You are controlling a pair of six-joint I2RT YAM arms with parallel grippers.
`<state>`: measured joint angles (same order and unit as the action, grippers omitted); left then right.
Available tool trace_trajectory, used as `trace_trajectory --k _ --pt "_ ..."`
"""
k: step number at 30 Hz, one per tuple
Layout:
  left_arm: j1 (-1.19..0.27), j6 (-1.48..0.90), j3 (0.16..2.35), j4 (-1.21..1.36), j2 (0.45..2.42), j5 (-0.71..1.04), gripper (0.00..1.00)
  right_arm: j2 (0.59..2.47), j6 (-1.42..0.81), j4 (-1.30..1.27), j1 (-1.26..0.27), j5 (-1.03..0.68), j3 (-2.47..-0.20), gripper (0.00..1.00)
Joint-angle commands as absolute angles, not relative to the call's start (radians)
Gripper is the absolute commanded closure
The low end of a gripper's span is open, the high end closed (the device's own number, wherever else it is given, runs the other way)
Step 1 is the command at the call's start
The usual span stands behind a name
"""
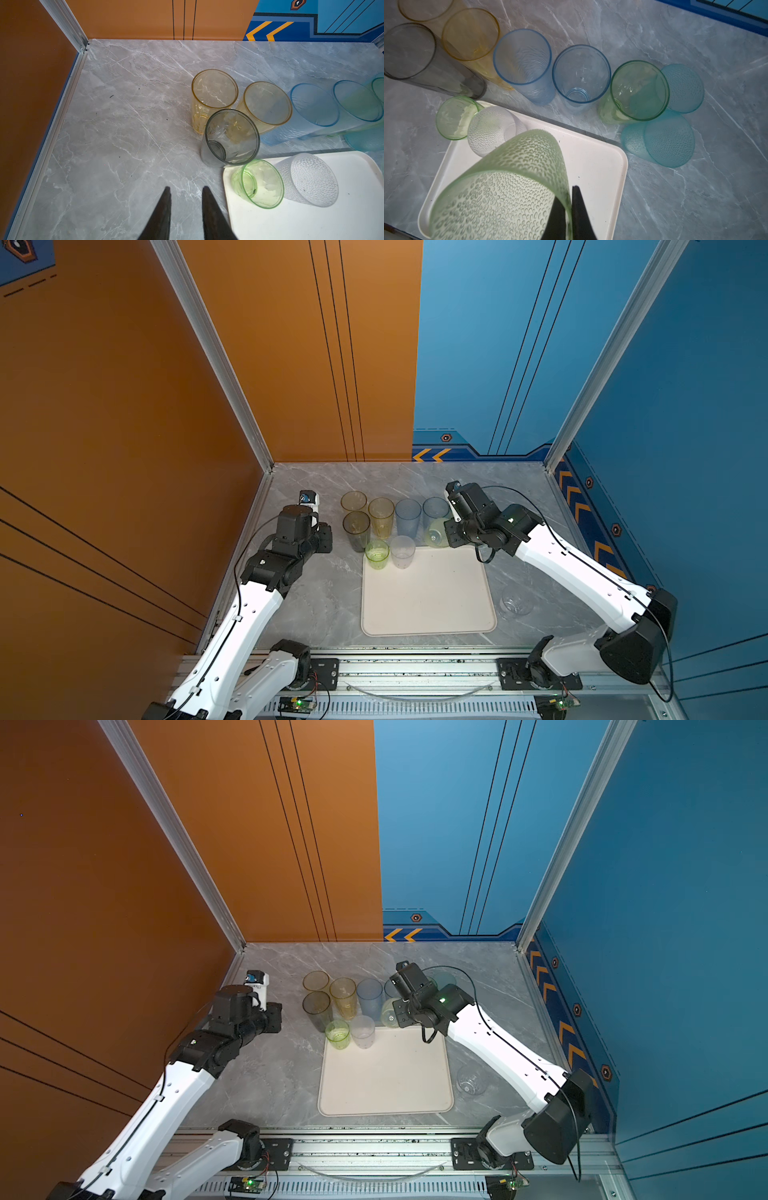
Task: Place the glasses into the tray
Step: 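Carry the pale green frosted cup over the tray toward its far edge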
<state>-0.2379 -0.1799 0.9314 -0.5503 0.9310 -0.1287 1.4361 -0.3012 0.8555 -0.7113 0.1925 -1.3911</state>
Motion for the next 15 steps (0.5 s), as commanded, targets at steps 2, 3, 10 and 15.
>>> trace_trajectory --k 2,3,10,15 --pt "-0.245 -0.163 0.96 -0.571 0.936 -0.116 0.73 1.504 -0.313 0.895 -0.709 0.217 -1.399 1.0" --pt "-0.245 -0.163 0.959 -0.571 0.938 -0.116 0.73 1.523 -0.312 0.899 -0.709 0.212 -1.406 1.0" --pt "-0.247 -0.163 0.958 -0.57 0.946 -0.115 0.73 1.62 -0.296 0.925 -0.709 0.214 -1.458 1.0" --pt "-0.247 -0.163 0.959 -0.571 0.95 -0.115 0.73 1.674 -0.288 0.925 -0.677 0.205 -1.474 1.0"
